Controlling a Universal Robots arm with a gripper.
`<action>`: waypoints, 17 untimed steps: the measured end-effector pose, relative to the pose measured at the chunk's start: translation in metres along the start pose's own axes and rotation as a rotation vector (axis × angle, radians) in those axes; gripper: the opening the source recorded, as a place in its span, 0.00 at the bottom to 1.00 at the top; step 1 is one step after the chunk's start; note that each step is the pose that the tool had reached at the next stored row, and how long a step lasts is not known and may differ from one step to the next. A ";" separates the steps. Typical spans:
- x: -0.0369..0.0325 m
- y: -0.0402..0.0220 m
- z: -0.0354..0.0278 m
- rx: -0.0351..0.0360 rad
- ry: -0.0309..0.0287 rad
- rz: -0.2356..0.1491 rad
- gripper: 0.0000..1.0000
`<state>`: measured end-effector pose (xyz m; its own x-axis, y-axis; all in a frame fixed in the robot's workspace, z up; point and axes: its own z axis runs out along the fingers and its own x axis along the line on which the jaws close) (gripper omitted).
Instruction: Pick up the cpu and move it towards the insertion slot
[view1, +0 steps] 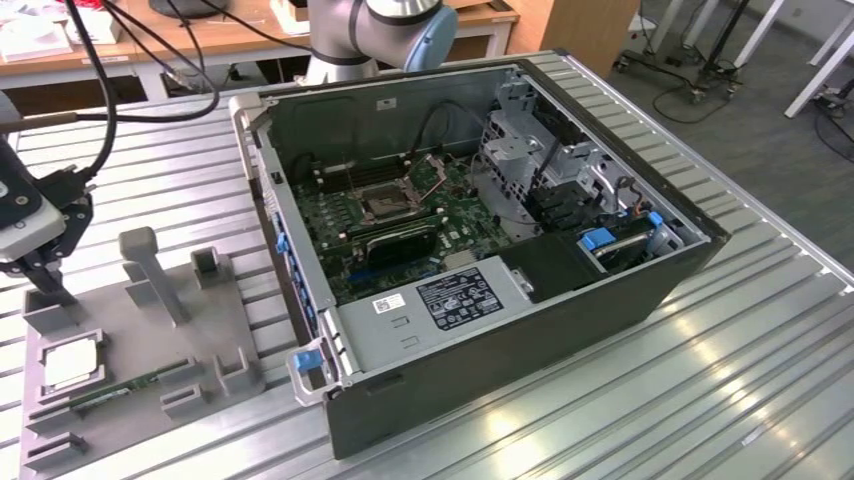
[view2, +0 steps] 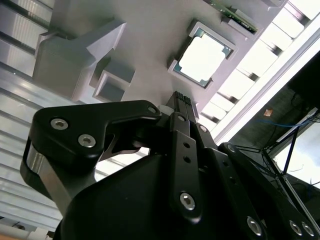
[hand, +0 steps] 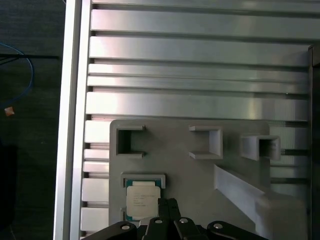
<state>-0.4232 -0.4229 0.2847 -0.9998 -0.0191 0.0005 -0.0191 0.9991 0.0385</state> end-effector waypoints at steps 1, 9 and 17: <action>0.0001 -0.0001 0.0005 0.0000 0.0000 0.000 0.11; 0.0059 -0.0012 0.0034 0.0000 -0.0001 0.000 0.11; 0.0125 -0.0045 0.0049 0.0001 0.0000 0.000 0.11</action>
<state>-0.4356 -0.4275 0.2796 -0.9998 -0.0191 0.0006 -0.0190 0.9991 0.0385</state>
